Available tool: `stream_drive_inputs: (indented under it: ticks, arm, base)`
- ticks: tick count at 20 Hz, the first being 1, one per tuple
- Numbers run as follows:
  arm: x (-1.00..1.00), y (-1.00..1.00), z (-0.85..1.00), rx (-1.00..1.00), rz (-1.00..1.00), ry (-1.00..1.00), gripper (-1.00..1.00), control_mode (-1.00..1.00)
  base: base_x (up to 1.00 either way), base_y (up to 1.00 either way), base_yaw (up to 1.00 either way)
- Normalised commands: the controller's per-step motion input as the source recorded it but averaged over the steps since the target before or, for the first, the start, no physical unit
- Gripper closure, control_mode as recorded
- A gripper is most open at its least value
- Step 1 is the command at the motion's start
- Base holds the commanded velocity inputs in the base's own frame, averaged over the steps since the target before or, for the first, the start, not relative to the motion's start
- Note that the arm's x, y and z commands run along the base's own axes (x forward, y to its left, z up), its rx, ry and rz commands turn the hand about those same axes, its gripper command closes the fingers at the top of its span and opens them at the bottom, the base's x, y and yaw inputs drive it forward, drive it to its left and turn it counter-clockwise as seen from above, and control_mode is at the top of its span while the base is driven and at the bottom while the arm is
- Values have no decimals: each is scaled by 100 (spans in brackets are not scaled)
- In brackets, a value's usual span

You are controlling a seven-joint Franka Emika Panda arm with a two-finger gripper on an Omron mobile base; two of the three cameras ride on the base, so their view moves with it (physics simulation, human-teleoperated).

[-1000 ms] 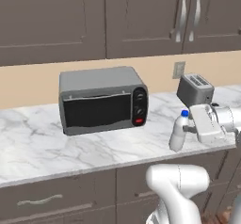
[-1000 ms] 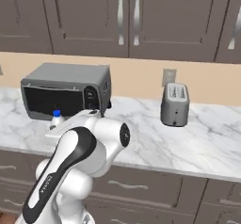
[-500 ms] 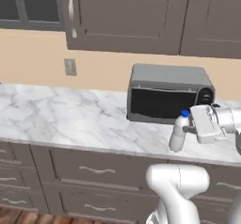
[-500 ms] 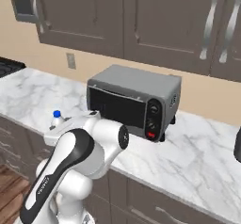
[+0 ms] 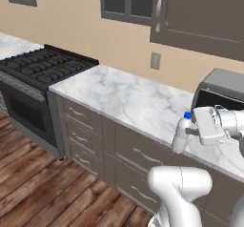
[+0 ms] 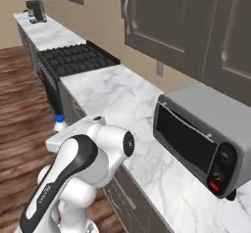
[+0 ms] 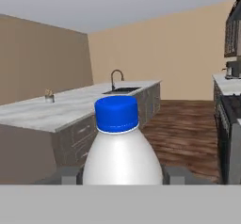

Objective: Take the bottled waters from the counter and place them in the freezer to freeze. Close the freezer door after placing the bottles.

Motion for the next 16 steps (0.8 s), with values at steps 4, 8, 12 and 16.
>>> stream_drive_inputs:
  ticks: [4,8,12,16]
  arm:
    - [0,0,0,0,0,0,100,100]
    - [0,0,0,0,0,0,100,100]
    - [0,0,0,0,0,0,100,100]
    - [0,0,0,0,0,0,100,100]
  base:
    - [0,0,82]
    - [0,0,79]
    - [0,0,81]
    - [2,0,81]
